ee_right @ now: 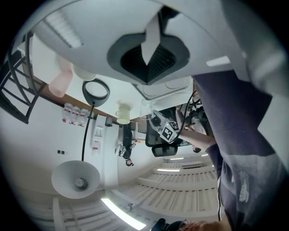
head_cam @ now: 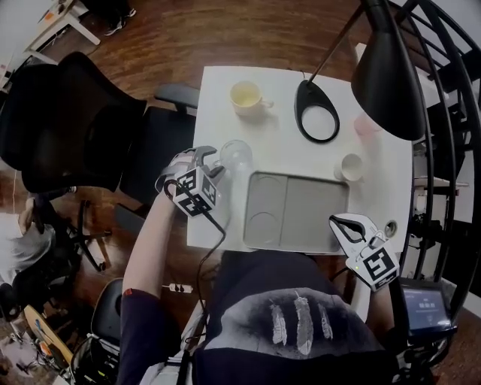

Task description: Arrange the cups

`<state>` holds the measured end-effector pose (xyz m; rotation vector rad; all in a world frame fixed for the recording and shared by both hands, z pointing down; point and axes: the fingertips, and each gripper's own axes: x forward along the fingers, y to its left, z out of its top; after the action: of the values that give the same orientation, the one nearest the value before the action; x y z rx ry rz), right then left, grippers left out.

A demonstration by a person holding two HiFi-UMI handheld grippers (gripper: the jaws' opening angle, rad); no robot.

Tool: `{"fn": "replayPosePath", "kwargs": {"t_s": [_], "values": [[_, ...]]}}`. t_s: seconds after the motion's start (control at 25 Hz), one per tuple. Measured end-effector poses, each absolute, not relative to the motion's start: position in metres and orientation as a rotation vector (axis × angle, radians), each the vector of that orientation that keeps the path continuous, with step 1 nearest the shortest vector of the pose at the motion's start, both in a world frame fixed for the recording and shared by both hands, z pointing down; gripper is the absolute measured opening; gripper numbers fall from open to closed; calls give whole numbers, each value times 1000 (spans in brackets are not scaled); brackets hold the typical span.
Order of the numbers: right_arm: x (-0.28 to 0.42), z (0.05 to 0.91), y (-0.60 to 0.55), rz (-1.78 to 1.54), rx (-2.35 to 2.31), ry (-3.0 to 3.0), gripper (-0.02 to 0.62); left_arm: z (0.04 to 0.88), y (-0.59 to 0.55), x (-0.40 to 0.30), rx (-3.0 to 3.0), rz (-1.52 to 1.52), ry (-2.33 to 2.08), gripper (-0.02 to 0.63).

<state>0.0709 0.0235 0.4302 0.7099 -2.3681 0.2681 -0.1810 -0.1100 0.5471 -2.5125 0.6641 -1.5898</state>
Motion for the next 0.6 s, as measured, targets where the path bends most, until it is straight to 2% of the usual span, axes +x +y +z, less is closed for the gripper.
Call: {"fn": "replayPosePath", "kwargs": {"t_s": [0.12,0.24,0.6], "values": [[72,432,24,279,714,-2367,5,552,-109,-177,-2469,-1616,604,170],[74,434,24,281,718,-2366,5,555,-113,-176,-2394,-1629,580,87],[77,438,30,290,723,-2353,5,557,-116,-173,-2386,-1681,531,60]]}}
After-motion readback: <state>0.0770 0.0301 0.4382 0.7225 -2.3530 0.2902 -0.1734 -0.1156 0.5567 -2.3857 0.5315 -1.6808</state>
